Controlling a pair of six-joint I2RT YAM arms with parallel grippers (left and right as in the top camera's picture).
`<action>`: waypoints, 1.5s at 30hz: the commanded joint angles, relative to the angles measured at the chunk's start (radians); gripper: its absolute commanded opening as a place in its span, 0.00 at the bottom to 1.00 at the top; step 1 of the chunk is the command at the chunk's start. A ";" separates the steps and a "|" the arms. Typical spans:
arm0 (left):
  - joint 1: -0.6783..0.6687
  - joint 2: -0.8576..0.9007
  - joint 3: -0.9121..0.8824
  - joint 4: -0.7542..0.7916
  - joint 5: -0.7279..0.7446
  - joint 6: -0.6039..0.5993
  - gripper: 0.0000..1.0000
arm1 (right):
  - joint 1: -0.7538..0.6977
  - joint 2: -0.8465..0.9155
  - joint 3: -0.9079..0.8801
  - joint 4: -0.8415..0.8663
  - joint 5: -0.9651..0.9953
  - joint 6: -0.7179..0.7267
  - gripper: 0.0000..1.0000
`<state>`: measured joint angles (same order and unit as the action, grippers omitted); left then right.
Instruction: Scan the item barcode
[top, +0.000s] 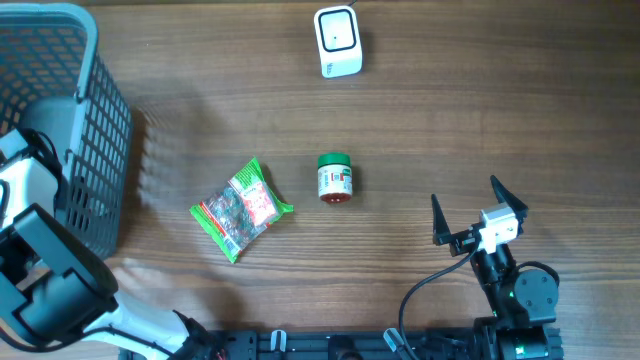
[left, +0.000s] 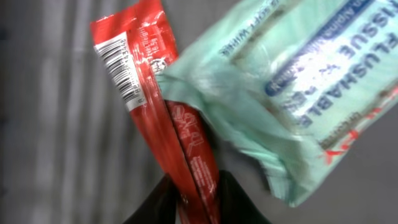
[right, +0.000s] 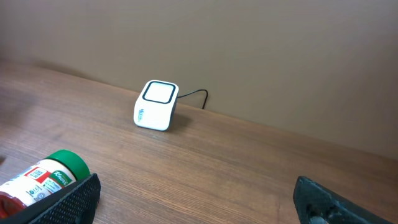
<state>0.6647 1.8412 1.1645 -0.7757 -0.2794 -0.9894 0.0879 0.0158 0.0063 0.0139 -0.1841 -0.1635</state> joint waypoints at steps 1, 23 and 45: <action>-0.001 0.053 -0.133 0.043 0.005 -0.006 0.04 | -0.004 0.001 -0.001 0.001 -0.020 -0.014 1.00; 0.007 -0.323 0.125 -0.047 -0.142 0.334 0.04 | -0.004 0.001 -0.001 0.001 -0.020 -0.014 1.00; 0.146 -0.027 0.123 -0.130 0.039 0.437 0.66 | -0.004 0.001 -0.001 0.001 -0.020 -0.014 1.00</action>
<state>0.7914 1.8122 1.2865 -0.8436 -0.2367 -0.3901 0.0879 0.0158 0.0063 0.0135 -0.1841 -0.1635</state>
